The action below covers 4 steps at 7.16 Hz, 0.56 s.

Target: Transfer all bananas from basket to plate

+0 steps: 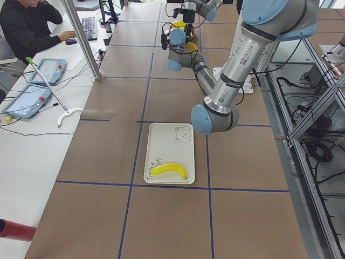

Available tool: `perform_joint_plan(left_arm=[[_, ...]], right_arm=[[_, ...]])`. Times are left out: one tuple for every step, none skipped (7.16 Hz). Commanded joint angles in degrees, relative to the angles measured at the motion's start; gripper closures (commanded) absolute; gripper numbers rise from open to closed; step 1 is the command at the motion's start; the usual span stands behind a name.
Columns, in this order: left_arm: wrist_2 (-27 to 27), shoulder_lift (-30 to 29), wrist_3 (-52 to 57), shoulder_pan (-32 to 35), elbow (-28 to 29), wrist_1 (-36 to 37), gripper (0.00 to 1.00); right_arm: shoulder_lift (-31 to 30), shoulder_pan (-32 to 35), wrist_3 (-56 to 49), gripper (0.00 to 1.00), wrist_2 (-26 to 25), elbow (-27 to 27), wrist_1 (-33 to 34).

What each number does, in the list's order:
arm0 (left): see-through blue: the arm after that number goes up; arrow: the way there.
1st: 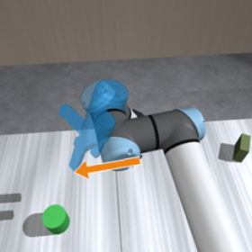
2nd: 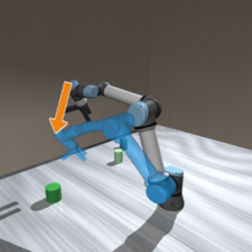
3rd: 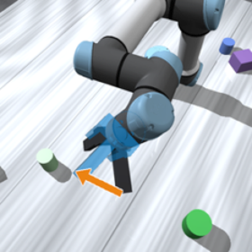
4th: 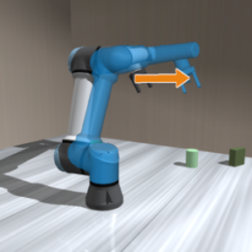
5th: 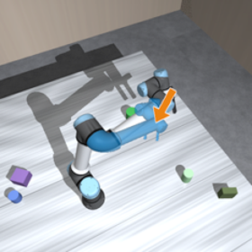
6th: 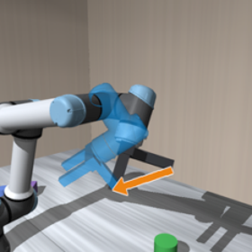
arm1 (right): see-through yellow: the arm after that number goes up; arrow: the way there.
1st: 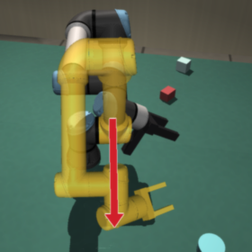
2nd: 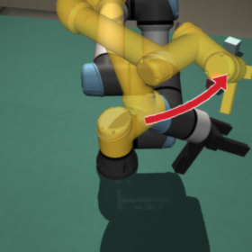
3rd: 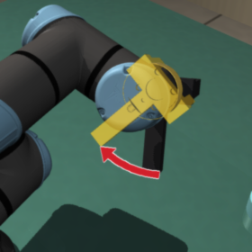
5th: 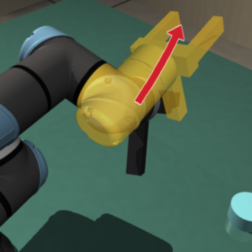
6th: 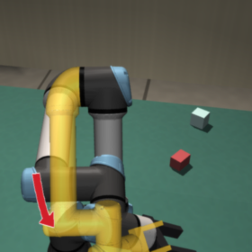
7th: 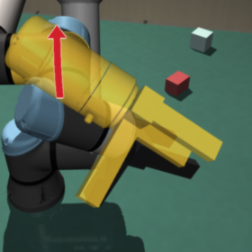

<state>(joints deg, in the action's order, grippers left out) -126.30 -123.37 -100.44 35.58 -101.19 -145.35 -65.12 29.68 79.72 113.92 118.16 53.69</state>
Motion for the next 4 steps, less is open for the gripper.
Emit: perform_joint_plan(left_arm=[[0.0,0.2,0.2,0.0,-0.1,-0.1,1.0],[-0.1,0.2,0.2,0.1,-0.1,-0.1,1.0],[-0.3,0.6,0.1,0.4,-0.1,0.5,1.0],[-0.4,3.2,-0.3,1.0,-0.1,0.9,1.0]], right_arm=[[0.2,-0.1,1.0,0.0,0.1,0.4,-0.1],[0.3,-0.1,1.3,0.0,0.1,0.5,-0.1],[0.2,0.0,1.3,0.0,0.1,0.9,-0.1],[-0.3,0.0,1.8,0.0,-0.1,1.2,0.2]])
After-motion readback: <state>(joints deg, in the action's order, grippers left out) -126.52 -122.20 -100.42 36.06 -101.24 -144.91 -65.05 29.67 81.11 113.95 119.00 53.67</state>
